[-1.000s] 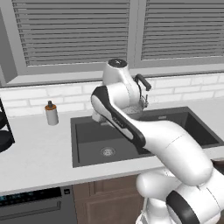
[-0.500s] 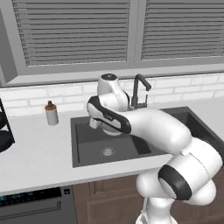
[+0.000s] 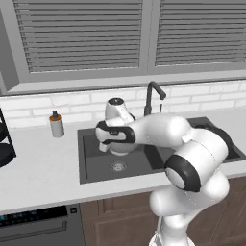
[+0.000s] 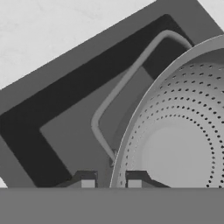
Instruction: Put the colander in the sink, put the apple, peach in the colander, and turn on the sink faucet and pour water over the colander.
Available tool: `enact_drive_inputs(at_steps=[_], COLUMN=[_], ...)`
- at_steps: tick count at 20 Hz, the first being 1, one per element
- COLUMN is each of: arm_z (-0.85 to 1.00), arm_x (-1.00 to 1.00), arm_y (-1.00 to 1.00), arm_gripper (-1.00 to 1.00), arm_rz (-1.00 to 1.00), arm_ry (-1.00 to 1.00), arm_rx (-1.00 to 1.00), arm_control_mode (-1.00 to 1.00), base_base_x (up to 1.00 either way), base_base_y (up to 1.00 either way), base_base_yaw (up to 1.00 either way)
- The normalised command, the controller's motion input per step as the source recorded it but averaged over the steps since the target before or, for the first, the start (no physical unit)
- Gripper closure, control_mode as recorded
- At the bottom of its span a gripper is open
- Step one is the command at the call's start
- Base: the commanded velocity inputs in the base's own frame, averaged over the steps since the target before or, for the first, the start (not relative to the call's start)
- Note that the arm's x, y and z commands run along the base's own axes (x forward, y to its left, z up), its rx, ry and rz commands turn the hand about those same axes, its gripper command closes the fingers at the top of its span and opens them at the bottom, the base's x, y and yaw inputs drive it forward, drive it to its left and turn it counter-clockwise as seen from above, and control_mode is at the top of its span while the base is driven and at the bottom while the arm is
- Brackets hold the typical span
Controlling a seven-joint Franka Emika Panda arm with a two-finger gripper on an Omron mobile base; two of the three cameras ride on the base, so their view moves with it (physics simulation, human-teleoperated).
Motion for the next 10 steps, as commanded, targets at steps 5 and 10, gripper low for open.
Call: enact_drive_inputs(at_steps=[5,10], arm_z=[-0.62,-0.54], arm_x=[0.25,0.15], arm_y=[-0.07,-0.12], arm_gripper=[1.00,1.00], arm_rz=[0.03,0.01], arm_ry=[0.00,0.00], arm_rx=[-0.03,-0.02], arm_control_mode=[-1.00,-1.00], base_base_x=[0.00,0.00], base_base_y=[0.00,0.00], base_base_yaw=[0.00,0.00])
